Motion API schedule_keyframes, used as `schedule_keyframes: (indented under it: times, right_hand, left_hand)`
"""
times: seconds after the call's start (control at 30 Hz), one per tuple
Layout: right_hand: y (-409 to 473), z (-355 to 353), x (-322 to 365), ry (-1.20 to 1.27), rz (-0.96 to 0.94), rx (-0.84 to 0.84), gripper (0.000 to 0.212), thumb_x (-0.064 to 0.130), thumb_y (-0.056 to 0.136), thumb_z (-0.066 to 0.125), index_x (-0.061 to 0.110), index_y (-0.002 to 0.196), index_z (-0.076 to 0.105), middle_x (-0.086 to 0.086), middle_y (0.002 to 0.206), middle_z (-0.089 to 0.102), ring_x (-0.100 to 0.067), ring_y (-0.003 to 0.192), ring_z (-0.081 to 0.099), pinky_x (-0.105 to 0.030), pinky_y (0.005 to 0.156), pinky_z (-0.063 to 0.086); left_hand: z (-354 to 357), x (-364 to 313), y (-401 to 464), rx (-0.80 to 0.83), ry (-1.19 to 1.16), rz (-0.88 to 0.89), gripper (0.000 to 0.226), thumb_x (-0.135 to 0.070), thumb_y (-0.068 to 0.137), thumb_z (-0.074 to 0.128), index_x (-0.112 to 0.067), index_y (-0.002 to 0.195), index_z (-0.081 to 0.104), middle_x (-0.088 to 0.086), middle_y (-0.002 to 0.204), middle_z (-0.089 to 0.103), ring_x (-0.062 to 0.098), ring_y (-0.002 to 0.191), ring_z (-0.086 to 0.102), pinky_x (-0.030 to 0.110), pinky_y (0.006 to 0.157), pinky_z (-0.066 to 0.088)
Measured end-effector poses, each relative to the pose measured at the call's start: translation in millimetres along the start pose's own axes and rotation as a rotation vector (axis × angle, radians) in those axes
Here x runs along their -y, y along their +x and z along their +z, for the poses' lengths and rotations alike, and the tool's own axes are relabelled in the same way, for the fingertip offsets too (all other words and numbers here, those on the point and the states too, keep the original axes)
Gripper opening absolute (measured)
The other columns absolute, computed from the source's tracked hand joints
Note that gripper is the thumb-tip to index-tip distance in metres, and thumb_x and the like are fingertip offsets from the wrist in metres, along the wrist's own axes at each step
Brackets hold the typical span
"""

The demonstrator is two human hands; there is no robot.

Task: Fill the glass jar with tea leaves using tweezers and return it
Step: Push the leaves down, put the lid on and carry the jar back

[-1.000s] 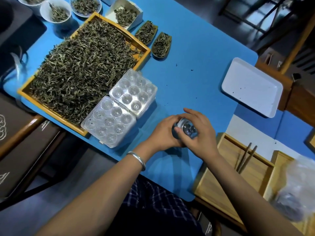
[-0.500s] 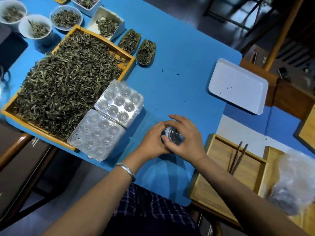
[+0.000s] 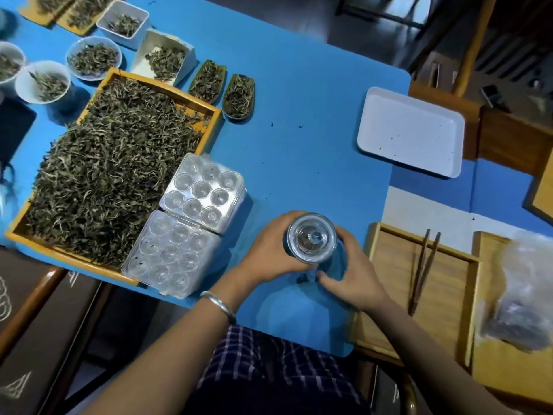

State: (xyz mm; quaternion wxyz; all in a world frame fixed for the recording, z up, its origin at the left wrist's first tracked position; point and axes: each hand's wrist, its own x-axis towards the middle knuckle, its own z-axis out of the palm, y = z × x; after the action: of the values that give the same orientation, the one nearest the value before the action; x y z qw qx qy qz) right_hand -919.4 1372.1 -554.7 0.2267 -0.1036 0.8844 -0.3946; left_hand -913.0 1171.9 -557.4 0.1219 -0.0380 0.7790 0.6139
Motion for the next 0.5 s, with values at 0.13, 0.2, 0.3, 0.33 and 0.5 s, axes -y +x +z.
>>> schedule_keyframes:
  times: [0.13, 0.2, 0.3, 0.33, 0.5]
  right_hand:
    - [20, 22, 13, 0.116, 0.002, -0.013, 0.068, 0.034, 0.061, 0.076, 0.036, 0.124, 0.050, 0.020, 0.120, 0.058, 0.004, 0.112, 0.054, -0.021, 0.091, 0.047]
    - [26, 25, 21, 0.161, 0.029, -0.059, 0.060, 0.038, 0.060, 0.070, 0.041, 0.117, 0.053, 0.027, 0.110, 0.062, 0.009, 0.104, 0.057, -0.013, 0.082, 0.045]
    - [31, 21, 33, 0.173, -0.024, -0.101, 0.060, 0.034, 0.058, 0.073, 0.046, 0.114, 0.053, 0.033, 0.107, 0.061, 0.011, 0.101, 0.057, -0.007, 0.078, 0.044]
    - [32, 17, 37, 0.190, -0.048, -0.112, 0.063, 0.032, 0.057, 0.075, 0.045, 0.115, 0.053, 0.031, 0.109, 0.061, 0.011, 0.102, 0.057, -0.008, 0.079, 0.045]
    - [37, -12, 80, 0.258, -0.216, -0.140, 0.071, 0.037, 0.056, 0.082, 0.048, 0.118, 0.052, 0.031, 0.114, 0.061, 0.010, 0.107, 0.056, -0.004, 0.082, 0.043]
  left_hand:
    - [-2, -3, 0, 0.002, -0.033, -0.014, 0.074, -0.032, 0.052, 0.089, -0.042, 0.118, 0.058, -0.015, 0.116, 0.067, 0.007, 0.109, 0.063, 0.041, 0.093, 0.053]
    - [-6, -9, -1, 0.000, -0.032, -0.012, 0.073, -0.031, 0.053, 0.090, -0.044, 0.117, 0.058, -0.016, 0.116, 0.067, 0.006, 0.108, 0.063, 0.037, 0.093, 0.052]
    - [-20, -27, 0, 0.004, -0.041, 0.019, 0.072, -0.023, 0.055, 0.090, -0.039, 0.119, 0.059, -0.014, 0.115, 0.068, 0.005, 0.108, 0.063, 0.027, 0.092, 0.051]
    - [-26, -35, -1, 0.003, -0.045, 0.026, 0.073, -0.020, 0.055, 0.090, -0.037, 0.119, 0.060, -0.014, 0.115, 0.068, 0.005, 0.108, 0.064, 0.025, 0.091, 0.050]
    - [-53, -87, -16, -0.131, -0.079, 0.065, 0.076, -0.016, 0.055, 0.092, -0.028, 0.119, 0.053, -0.011, 0.114, 0.066, 0.003, 0.103, 0.064, 0.011, 0.082, 0.047]
